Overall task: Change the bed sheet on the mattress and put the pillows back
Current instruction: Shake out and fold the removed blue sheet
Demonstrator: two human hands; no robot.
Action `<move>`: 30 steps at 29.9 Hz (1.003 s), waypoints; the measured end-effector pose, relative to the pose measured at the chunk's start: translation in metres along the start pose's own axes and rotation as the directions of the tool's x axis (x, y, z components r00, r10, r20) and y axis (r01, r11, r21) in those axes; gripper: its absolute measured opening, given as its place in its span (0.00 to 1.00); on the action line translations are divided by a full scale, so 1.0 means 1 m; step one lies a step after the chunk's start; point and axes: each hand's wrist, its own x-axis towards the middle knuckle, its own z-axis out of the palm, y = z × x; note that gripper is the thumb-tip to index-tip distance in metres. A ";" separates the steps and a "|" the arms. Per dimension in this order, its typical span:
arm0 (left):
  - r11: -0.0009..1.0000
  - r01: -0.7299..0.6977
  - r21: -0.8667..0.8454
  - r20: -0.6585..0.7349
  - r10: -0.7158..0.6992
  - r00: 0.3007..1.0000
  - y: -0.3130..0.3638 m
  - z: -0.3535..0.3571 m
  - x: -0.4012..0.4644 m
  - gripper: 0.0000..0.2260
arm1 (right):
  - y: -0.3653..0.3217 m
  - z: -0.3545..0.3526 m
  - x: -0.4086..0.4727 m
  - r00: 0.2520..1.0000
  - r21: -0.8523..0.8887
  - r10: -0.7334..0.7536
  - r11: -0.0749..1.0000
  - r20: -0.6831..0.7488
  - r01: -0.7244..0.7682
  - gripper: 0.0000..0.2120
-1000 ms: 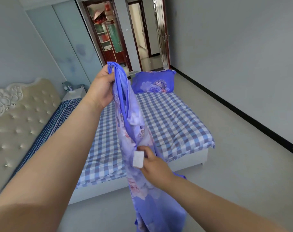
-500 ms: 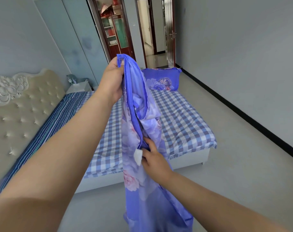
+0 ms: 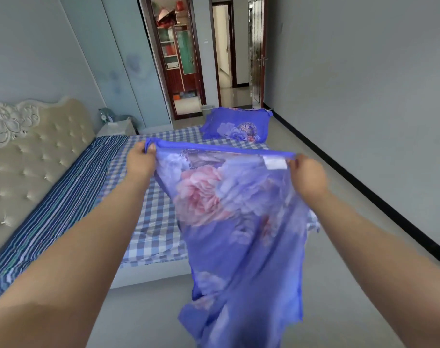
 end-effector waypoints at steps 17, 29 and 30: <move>0.973 -0.115 -0.200 -0.266 0.059 0.962 0.036 -0.029 0.047 0.09 | 0.076 0.081 -0.111 0.796 -0.294 0.122 0.953 0.593 0.073 0.16; 0.973 0.182 0.141 -0.283 -0.136 0.950 -0.029 -0.092 0.041 0.11 | 0.079 0.048 -0.044 0.980 -0.038 0.172 0.985 0.099 -0.169 0.12; 0.968 0.210 0.138 -0.264 -0.168 0.950 -0.035 -0.095 0.043 0.11 | 0.074 0.041 -0.033 0.982 -0.039 0.165 0.986 0.095 -0.162 0.10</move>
